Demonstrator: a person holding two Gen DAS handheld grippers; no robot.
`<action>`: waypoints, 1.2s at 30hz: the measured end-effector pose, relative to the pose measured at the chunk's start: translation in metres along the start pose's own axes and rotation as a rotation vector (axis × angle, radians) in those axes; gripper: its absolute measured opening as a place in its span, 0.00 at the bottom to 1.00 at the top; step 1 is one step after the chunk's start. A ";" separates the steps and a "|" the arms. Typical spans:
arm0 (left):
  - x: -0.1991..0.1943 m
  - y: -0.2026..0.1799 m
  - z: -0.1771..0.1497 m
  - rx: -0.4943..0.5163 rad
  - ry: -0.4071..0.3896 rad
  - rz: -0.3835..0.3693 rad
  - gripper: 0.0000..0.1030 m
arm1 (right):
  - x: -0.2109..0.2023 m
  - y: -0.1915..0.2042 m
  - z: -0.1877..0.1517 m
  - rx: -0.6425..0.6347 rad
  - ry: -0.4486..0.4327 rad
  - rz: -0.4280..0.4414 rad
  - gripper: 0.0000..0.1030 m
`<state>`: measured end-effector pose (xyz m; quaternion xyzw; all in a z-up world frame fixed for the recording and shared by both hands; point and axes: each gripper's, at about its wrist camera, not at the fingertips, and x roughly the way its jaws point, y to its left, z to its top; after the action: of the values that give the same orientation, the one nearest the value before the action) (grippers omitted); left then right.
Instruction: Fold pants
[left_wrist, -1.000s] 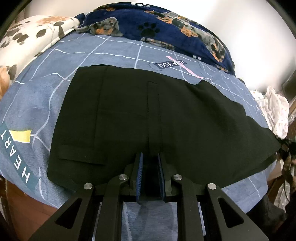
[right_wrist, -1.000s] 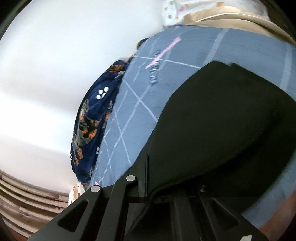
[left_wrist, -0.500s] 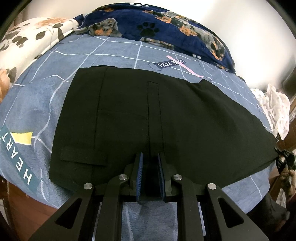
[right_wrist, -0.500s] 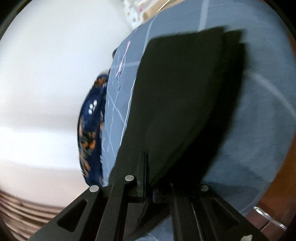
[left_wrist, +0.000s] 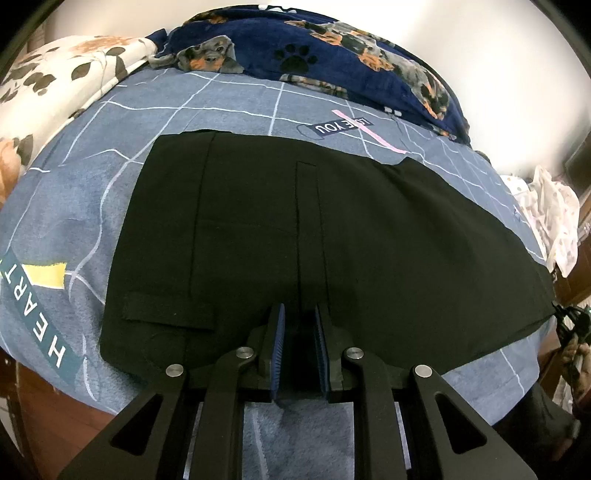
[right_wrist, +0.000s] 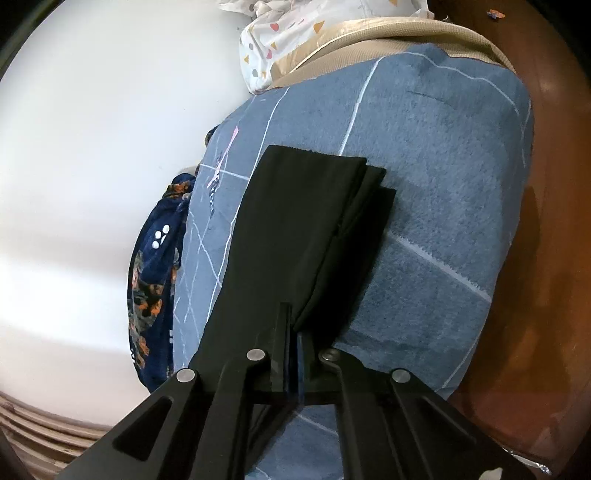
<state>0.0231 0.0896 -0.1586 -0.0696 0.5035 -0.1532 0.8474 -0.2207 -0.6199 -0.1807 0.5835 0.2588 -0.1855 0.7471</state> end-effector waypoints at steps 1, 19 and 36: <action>0.000 0.000 0.000 0.003 -0.001 0.001 0.17 | 0.000 0.000 0.000 0.003 -0.003 0.002 0.01; -0.002 -0.015 -0.004 0.072 0.006 0.022 0.36 | -0.007 -0.001 0.004 -0.003 -0.026 -0.031 0.01; -0.001 -0.021 -0.003 0.075 0.009 0.014 0.46 | 0.062 0.069 -0.080 -0.021 0.358 0.177 0.37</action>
<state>0.0160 0.0707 -0.1532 -0.0335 0.5015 -0.1665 0.8483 -0.1444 -0.5237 -0.1793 0.6199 0.3371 -0.0098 0.7086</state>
